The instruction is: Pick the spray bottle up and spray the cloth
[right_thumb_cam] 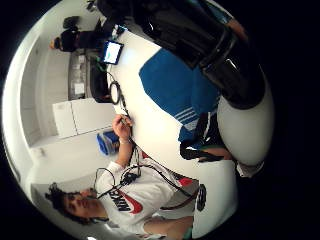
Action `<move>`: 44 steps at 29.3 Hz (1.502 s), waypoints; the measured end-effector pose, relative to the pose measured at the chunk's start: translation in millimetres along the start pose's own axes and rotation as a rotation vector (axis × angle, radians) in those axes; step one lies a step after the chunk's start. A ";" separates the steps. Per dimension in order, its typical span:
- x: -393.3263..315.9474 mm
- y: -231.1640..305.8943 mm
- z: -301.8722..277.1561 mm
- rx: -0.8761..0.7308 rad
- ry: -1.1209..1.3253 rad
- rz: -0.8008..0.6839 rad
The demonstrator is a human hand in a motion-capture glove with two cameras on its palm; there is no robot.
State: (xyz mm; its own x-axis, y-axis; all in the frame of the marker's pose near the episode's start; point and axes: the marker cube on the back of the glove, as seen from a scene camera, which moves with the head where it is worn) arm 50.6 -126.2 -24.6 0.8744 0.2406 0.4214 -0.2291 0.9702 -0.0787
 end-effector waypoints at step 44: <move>-92.7 -52.6 206.8 0.103 -0.625 -0.274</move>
State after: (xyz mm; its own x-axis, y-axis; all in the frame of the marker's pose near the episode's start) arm -106.9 -205.3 127.4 0.5028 -0.1044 0.8580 -0.1014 0.9787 0.1785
